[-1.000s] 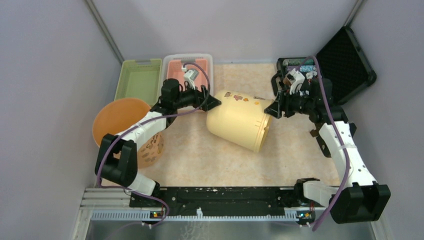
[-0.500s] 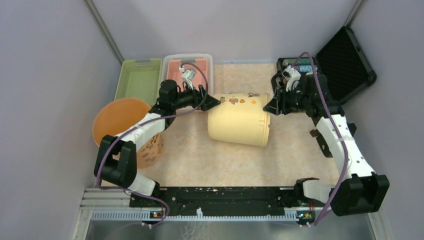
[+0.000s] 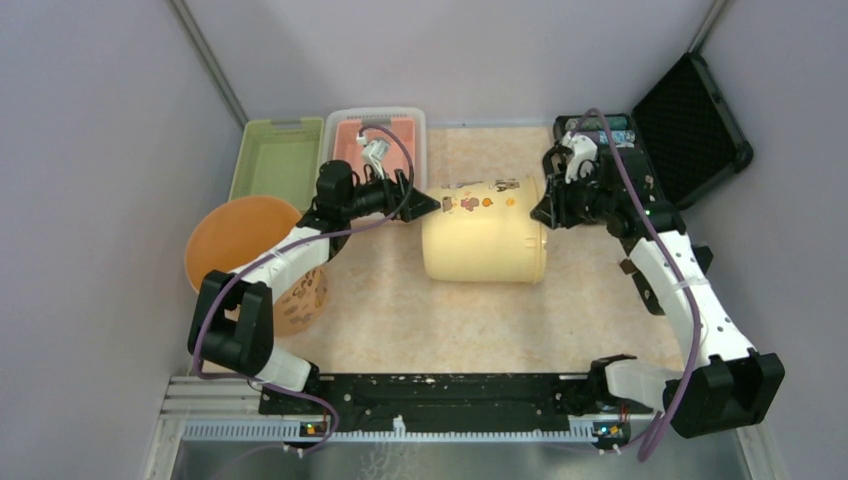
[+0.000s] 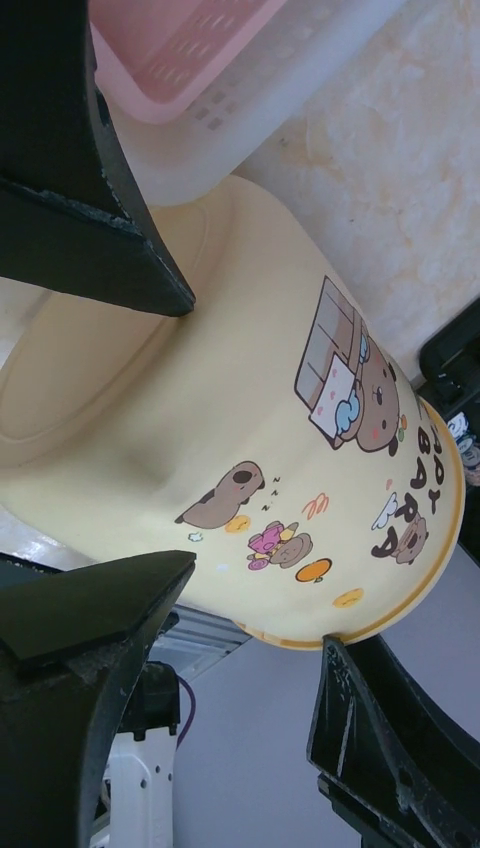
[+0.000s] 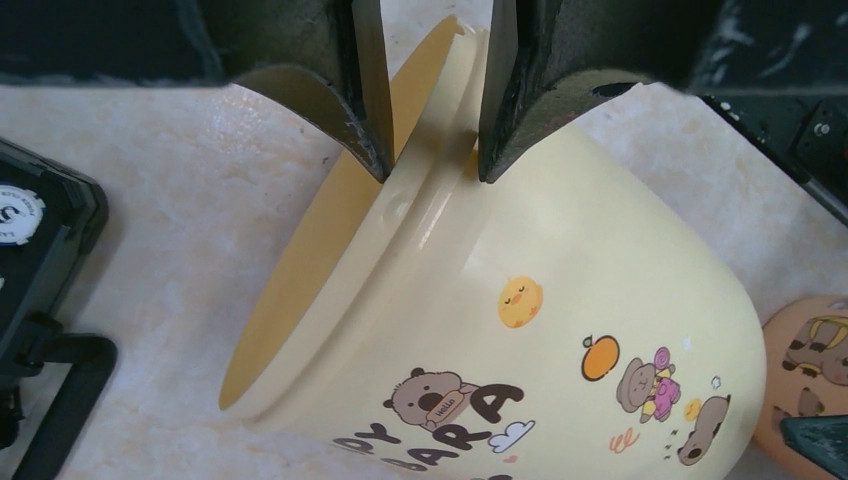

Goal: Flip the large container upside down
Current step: Turn the container upside down at the center of the board.

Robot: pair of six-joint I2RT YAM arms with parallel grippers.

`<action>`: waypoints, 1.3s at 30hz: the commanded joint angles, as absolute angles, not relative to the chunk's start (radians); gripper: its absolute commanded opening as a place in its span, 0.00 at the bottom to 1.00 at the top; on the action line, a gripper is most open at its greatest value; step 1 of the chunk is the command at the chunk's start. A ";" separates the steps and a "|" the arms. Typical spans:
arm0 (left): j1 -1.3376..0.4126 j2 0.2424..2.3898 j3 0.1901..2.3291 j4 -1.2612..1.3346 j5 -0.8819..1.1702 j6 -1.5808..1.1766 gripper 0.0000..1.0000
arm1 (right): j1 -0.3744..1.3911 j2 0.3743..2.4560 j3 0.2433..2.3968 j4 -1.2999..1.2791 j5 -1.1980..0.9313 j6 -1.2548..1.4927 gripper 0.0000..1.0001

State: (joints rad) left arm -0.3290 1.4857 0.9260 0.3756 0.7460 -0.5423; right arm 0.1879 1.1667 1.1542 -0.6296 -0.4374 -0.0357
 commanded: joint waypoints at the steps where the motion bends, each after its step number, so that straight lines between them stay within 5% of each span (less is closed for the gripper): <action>1: -0.330 1.443 0.919 0.476 0.792 -0.583 0.94 | 0.201 1.163 1.211 -0.650 -0.352 -0.072 0.35; 14: -0.330 1.433 0.907 0.509 0.823 -0.631 0.92 | 0.203 1.186 1.238 -0.647 -0.295 -0.042 0.36; 26: -0.330 1.437 0.895 0.489 0.799 -0.618 0.92 | 0.218 1.178 1.235 -0.634 -0.259 -0.029 0.20; 39: -0.294 1.400 0.949 0.417 0.795 -0.572 0.94 | 0.202 1.211 1.249 -0.633 -0.351 0.028 0.15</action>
State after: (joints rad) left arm -0.3164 1.4593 0.9070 0.4114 0.7925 -0.5953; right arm 0.2047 1.1866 1.1984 -0.6590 -0.2901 -0.0147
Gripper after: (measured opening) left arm 0.935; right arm 0.241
